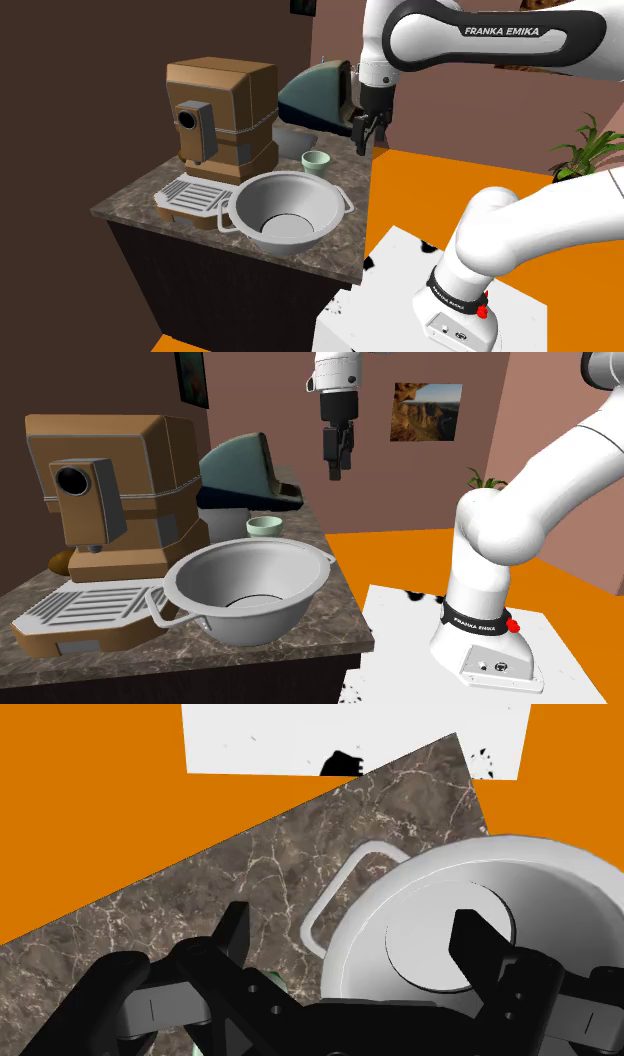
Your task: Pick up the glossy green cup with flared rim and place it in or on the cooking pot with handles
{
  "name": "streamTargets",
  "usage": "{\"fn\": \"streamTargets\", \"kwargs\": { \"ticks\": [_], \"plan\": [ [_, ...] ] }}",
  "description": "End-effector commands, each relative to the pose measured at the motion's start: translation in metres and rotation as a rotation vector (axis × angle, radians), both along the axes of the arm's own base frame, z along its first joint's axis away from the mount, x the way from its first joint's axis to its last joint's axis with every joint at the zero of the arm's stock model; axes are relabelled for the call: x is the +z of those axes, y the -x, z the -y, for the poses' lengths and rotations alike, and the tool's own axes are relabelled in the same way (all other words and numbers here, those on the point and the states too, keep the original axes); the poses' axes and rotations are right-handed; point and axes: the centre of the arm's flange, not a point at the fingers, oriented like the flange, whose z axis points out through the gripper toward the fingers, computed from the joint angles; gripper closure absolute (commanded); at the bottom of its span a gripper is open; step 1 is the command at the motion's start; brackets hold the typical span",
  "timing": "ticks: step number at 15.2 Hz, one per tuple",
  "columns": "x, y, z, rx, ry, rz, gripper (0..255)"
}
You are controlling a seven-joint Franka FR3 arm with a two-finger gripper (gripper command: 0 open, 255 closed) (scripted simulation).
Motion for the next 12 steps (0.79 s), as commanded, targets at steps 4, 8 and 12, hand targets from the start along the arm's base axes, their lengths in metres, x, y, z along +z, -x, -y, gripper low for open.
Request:
{"fn": "streamTargets", "kwargs": {
  "ticks": [4, 8, 12],
  "plan": [
    [-0.02, -0.034, 0.006, -0.008, 0.005, -0.005, 0],
    [-0.047, -0.08, 0.015, -0.019, 0.012, -0.011, 0],
    [-0.074, -0.125, 0.024, -0.03, 0.019, -0.017, 0]
  ]
}}
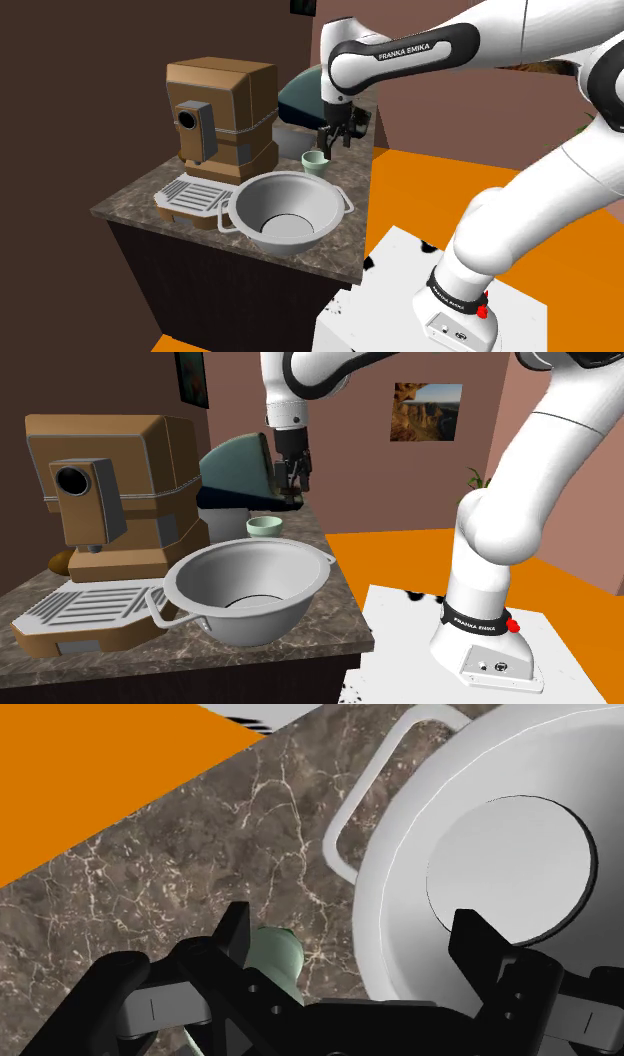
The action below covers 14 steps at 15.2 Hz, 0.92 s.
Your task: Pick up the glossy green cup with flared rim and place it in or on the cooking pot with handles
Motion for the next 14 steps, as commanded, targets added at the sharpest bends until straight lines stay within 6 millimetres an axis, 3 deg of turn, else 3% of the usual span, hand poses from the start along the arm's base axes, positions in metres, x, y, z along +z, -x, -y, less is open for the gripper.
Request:
{"fn": "streamTargets", "kwargs": {
  "ticks": [1, 13, 14],
  "plan": [
    [-0.016, -0.022, 0.006, -0.005, 0.004, -0.002, 0],
    [-0.098, -0.156, 0.039, -0.038, 0.025, -0.02, 0],
    [-0.099, -0.157, 0.039, -0.038, 0.025, -0.02, 0]
  ]
}}
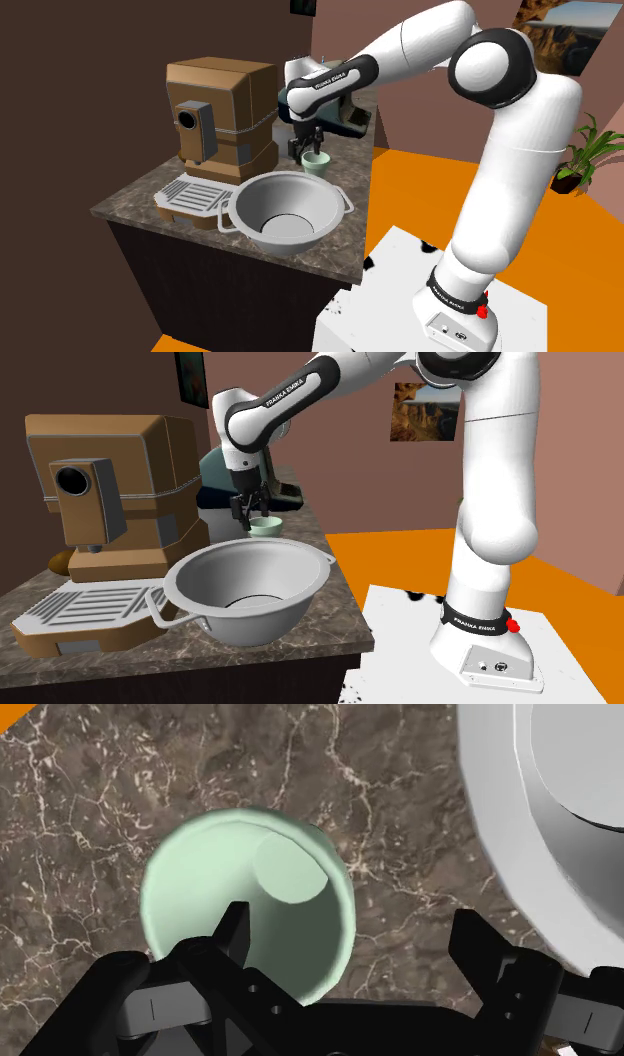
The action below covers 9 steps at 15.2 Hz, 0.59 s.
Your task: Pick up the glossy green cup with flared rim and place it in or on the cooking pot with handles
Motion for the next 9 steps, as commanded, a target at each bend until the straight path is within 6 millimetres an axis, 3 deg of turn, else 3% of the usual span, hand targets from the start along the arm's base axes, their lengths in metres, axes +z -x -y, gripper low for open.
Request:
{"fn": "streamTargets", "kwargs": {
  "ticks": [1, 7, 9],
  "plan": [
    [-0.008, -0.008, 0.002, -0.001, 0.001, 0.0, 0],
    [-0.042, -0.005, 0.007, -0.001, 0.001, 0.0, 0],
    [-0.042, -0.005, 0.007, -0.001, 0.001, 0.0, 0]
  ]
}}
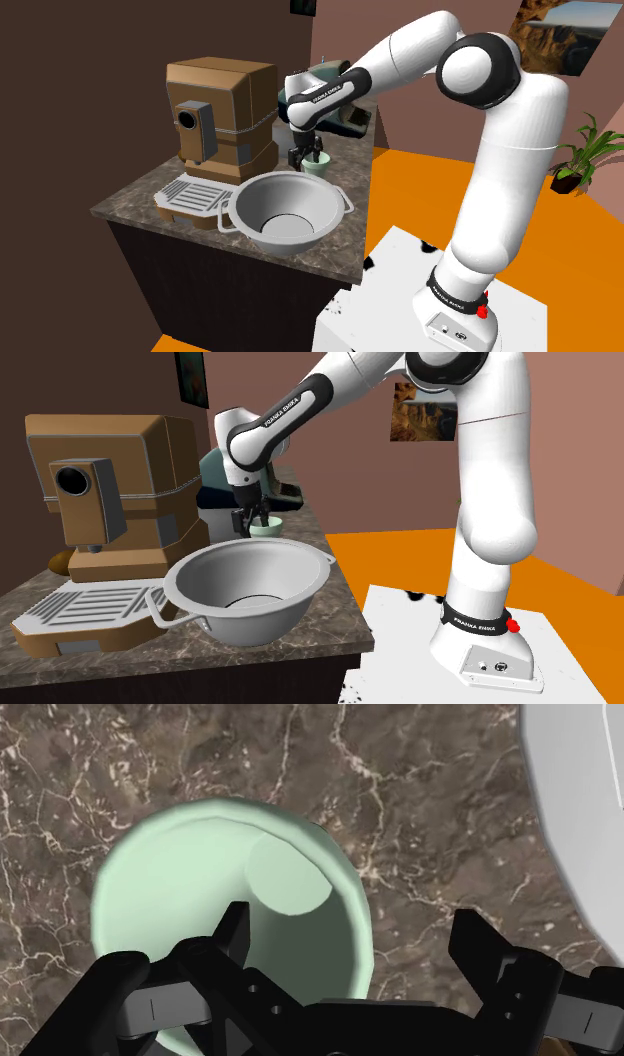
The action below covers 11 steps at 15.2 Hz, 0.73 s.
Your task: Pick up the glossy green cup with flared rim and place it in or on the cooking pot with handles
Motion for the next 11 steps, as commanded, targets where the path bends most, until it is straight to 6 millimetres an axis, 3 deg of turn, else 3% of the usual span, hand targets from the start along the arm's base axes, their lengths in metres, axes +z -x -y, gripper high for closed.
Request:
{"fn": "streamTargets", "kwargs": {
  "ticks": [1, 6, 7, 11],
  "plan": [
    [-0.0019, -0.0003, 0.0, 0.0, 0.0, 0.001, 0],
    [-0.0019, -0.0002, 0.0, 0.0, 0.0, 0.001, 0],
    [-0.0019, -0.0002, 0.0, 0.0, 0.0, 0.001, 255],
    [-0.0019, -0.0003, -0.0001, 0.0, 0.0, 0.001, 255]
  ]
}}
